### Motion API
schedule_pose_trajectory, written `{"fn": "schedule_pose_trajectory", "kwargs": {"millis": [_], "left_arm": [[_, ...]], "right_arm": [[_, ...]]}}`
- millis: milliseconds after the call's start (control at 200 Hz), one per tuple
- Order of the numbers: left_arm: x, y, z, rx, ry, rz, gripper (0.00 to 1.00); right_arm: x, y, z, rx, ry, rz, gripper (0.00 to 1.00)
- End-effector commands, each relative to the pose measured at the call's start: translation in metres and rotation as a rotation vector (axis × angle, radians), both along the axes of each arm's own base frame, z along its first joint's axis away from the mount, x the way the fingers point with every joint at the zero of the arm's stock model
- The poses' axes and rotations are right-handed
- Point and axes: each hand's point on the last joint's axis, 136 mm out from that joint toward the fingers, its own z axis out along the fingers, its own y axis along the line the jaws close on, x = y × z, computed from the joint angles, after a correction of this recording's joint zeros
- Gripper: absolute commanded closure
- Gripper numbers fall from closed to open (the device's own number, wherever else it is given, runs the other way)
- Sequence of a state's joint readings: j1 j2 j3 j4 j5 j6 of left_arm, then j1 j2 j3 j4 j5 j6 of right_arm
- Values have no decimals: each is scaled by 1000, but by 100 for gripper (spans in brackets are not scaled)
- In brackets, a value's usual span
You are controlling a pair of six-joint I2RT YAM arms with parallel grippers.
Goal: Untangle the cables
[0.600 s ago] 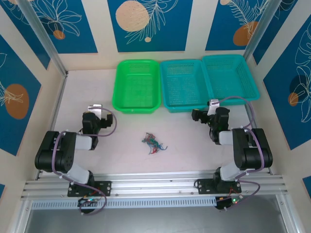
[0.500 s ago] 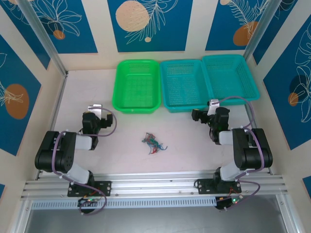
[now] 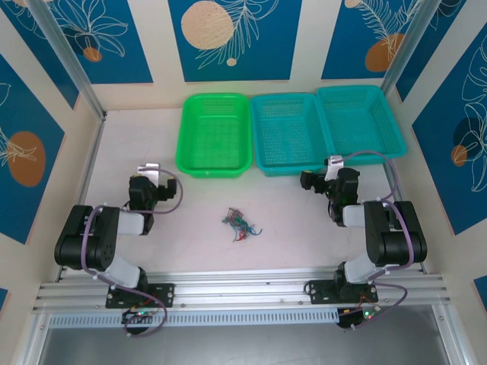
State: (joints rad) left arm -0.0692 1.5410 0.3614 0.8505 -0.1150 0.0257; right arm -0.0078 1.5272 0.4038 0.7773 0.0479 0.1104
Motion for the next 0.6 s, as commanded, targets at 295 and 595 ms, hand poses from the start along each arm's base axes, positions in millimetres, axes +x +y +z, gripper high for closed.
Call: {"fn": "schedule_pose_trajectory", "kwargs": {"millis": [295,595], "left_arm": [[3,4,19,-9,-75,24,0],[-39,19,82,-204,-113,179,0]], "right_arm": [[3,-6,66,25,39,-104,1],[-47,79,142,258,329,131,1]]}}
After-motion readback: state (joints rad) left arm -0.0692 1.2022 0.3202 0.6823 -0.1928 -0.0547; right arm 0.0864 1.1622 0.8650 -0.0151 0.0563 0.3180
